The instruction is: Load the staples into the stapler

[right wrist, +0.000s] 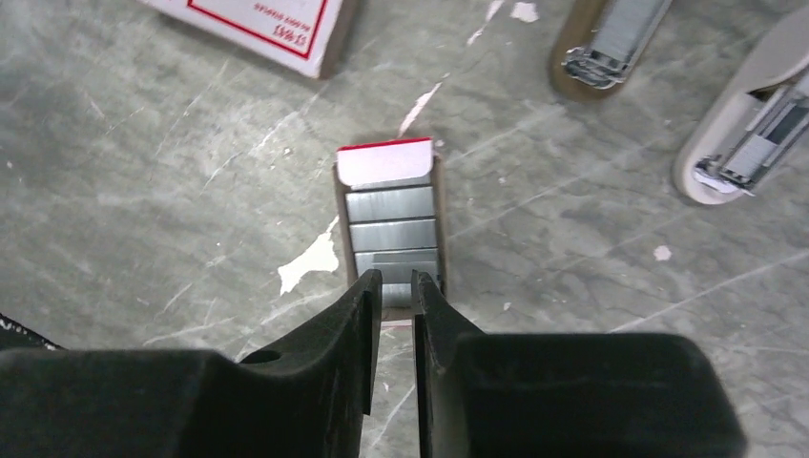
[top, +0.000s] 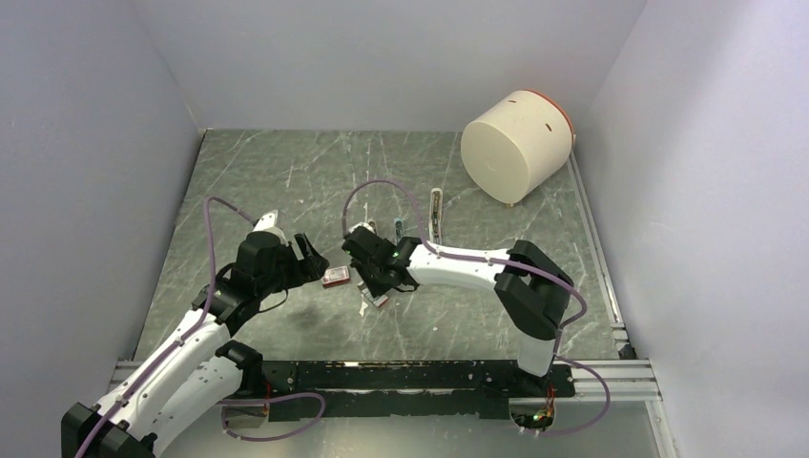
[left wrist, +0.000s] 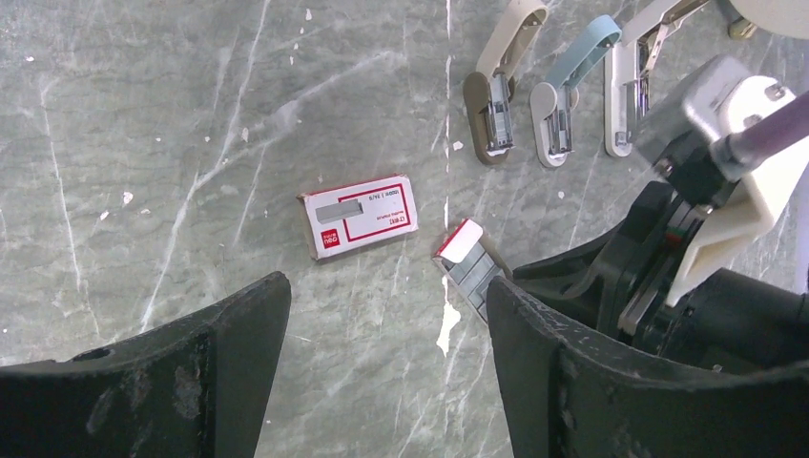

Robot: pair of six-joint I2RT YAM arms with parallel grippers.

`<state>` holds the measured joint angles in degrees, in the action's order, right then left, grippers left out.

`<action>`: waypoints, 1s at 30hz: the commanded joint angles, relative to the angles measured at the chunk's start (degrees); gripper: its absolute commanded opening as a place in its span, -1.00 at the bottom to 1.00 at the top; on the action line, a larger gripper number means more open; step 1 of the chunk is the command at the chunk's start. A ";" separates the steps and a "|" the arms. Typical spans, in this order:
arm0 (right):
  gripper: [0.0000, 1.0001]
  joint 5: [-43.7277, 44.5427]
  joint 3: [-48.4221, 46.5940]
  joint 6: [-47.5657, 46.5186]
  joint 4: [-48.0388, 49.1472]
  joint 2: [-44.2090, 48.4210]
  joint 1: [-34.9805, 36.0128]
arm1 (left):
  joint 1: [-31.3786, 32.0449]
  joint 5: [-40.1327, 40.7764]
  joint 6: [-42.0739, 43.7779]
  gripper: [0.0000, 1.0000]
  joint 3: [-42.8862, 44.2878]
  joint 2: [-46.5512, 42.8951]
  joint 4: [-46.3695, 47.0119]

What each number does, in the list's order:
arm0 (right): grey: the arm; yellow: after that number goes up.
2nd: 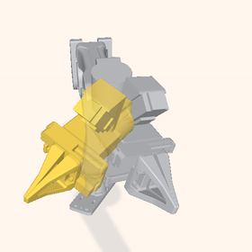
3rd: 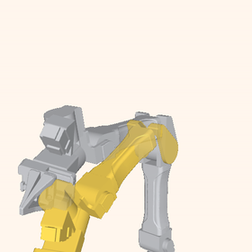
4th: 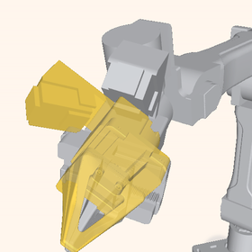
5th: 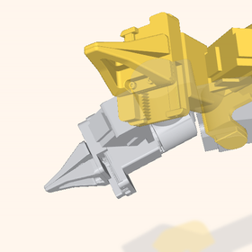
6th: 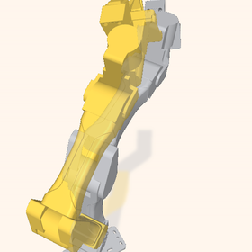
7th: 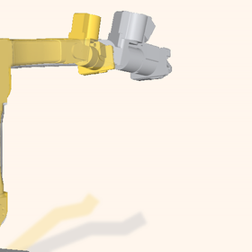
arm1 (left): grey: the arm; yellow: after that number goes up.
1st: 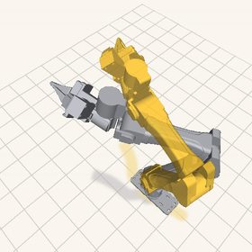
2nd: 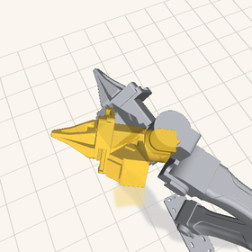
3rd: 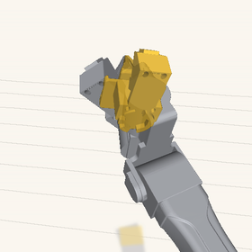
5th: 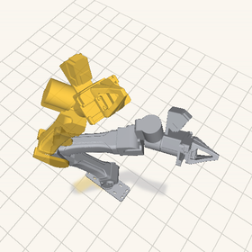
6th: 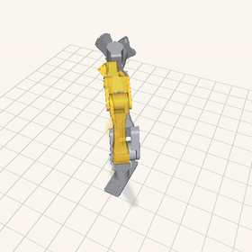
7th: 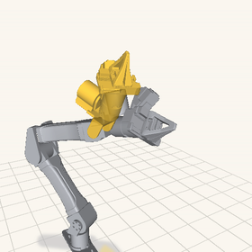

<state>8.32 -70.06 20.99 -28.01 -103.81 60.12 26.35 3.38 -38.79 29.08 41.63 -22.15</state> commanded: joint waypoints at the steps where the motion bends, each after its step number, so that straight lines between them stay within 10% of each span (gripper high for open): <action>1: -0.49 -1.14 -0.99 -1.47 1.11 -1.64 0.80 | -0.18 0.30 0.99 0.60 0.47 0.13 1.06; 30: -0.12 3.99 -2.59 -0.16 -0.77 -4.95 1.82 | -0.24 1.28 1.20 0.64 0.27 -0.53 0.62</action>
<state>10.72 -71.16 20.51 -27.94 -107.96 61.63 26.35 3.86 -38.37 29.08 41.56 -22.20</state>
